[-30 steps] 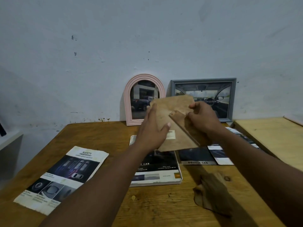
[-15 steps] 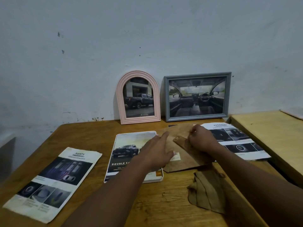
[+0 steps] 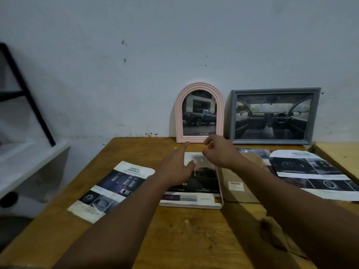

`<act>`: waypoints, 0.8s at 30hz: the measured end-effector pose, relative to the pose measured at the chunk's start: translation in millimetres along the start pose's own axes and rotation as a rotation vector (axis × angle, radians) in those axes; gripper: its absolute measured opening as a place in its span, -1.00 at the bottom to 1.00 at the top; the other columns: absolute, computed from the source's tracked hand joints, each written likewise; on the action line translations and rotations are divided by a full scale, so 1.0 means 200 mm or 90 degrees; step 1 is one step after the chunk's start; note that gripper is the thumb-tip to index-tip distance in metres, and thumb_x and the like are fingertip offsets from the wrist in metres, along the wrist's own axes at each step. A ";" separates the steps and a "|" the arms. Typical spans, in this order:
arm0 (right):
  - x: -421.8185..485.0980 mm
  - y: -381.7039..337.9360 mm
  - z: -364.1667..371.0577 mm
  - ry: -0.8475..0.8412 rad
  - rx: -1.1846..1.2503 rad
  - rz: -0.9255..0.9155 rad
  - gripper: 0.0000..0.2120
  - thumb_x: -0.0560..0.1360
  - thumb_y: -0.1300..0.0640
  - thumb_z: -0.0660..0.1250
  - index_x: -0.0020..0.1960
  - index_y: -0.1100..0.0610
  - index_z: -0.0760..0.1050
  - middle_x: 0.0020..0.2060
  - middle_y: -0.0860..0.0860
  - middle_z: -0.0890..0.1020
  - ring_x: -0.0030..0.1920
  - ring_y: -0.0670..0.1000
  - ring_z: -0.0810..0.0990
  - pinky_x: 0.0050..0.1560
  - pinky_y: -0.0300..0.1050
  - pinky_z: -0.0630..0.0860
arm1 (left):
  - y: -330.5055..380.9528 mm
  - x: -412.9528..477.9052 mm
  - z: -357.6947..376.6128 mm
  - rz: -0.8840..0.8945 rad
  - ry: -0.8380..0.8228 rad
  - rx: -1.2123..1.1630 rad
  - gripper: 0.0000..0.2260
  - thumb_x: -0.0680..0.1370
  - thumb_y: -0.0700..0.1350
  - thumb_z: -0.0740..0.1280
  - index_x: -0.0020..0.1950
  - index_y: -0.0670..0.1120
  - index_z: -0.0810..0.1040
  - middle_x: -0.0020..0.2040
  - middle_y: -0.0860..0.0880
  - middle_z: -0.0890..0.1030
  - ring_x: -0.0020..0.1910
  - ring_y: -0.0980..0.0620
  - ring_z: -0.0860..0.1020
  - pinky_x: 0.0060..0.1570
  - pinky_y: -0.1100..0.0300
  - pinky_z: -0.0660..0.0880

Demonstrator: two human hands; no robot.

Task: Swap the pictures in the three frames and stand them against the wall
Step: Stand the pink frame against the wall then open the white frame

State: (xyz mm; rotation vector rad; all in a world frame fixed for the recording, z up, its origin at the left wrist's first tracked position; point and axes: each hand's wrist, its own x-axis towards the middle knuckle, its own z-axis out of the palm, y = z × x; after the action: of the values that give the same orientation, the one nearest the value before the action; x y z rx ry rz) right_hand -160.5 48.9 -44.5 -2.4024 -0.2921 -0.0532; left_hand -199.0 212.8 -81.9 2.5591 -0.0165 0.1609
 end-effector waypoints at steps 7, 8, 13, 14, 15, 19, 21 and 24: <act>-0.06 -0.42 0.54 -0.146 -0.124 -0.126 -0.50 0.52 -0.10 0.37 0.39 -0.02 0.35 0.35 0.07 0.49 0.38 0.14 0.39 0.39 0.23 0.27 | -0.61 -0.28 -0.36 -0.173 0.079 0.032 -0.41 0.57 0.11 0.32 0.57 0.09 0.23 0.49 -0.05 0.44 0.41 -0.14 0.45 0.32 -0.15 0.48; -0.09 -0.46 0.60 -0.158 -0.179 -0.145 -0.46 0.51 -0.13 0.37 0.42 -0.02 0.31 0.40 0.09 0.45 0.44 0.16 0.32 0.43 0.28 0.16 | -0.68 -0.32 -0.38 -0.191 0.085 0.037 -0.45 0.52 0.11 0.31 0.50 0.10 0.31 0.42 -0.03 0.51 0.32 -0.11 0.51 0.25 -0.13 0.53; -0.19 -0.52 0.78 -0.171 -0.273 -0.183 -0.28 0.52 -0.21 0.31 0.55 0.03 0.13 0.52 0.12 0.30 0.58 0.18 0.05 0.47 0.38 -0.10 | -0.83 -0.42 -0.40 -0.213 0.089 0.109 -0.62 0.55 0.09 0.35 0.33 0.02 0.46 0.25 -0.05 0.56 0.15 -0.07 0.55 0.16 -0.07 0.54; -0.19 -0.52 0.80 -0.165 -0.260 -0.174 -0.28 0.52 -0.19 0.33 0.54 0.03 0.13 0.52 0.12 0.31 0.58 0.18 0.07 0.47 0.39 -0.09 | -0.84 -0.42 -0.39 -0.210 0.094 0.125 -0.63 0.56 0.10 0.34 0.33 0.02 0.47 0.25 -0.05 0.56 0.15 -0.07 0.54 0.16 -0.06 0.53; -0.19 -0.52 0.80 -0.160 -0.247 -0.164 -0.28 0.51 -0.17 0.35 0.54 0.03 0.13 0.51 0.11 0.33 0.57 0.19 0.10 0.46 0.41 -0.08 | -0.84 -0.42 -0.39 -0.206 0.099 0.137 -0.63 0.57 0.10 0.33 0.33 0.02 0.47 0.26 -0.05 0.55 0.16 -0.07 0.54 0.16 -0.05 0.53; -0.21 -0.53 0.81 -0.143 -0.211 -0.168 -0.30 0.49 -0.10 0.41 0.50 0.01 0.16 0.45 0.10 0.41 0.50 0.17 0.27 0.46 0.39 -0.01 | -0.84 -0.39 -0.37 -0.211 0.095 0.171 -0.49 0.58 0.12 0.32 0.49 -0.01 0.37 0.38 -0.08 0.49 0.32 -0.11 0.47 0.28 -0.08 0.47; -0.21 -0.53 0.81 -0.138 -0.207 -0.154 -0.23 0.47 -0.13 0.42 0.53 0.00 0.10 0.50 0.13 0.32 0.55 0.20 0.12 0.46 0.41 -0.07 | -0.84 -0.38 -0.36 -0.213 0.095 0.184 -0.44 0.59 0.14 0.32 0.54 -0.01 0.31 0.42 -0.09 0.46 0.36 -0.11 0.44 0.31 -0.07 0.44; -0.18 -0.53 0.79 -0.175 -0.228 -0.119 -0.17 0.47 -0.19 0.40 0.56 0.01 0.03 0.54 0.16 0.23 0.58 0.22 -0.02 0.44 0.44 -0.17 | -0.84 -0.39 -0.36 -0.212 0.098 0.198 -0.41 0.59 0.16 0.31 0.56 -0.01 0.28 0.44 -0.08 0.46 0.38 -0.10 0.44 0.31 -0.06 0.44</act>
State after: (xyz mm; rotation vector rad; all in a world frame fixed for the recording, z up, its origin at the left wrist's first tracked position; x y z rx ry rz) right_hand -226.4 222.3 -97.7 -2.7303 -0.6860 0.1529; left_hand -276.4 391.4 -123.4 2.8023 0.5270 0.2463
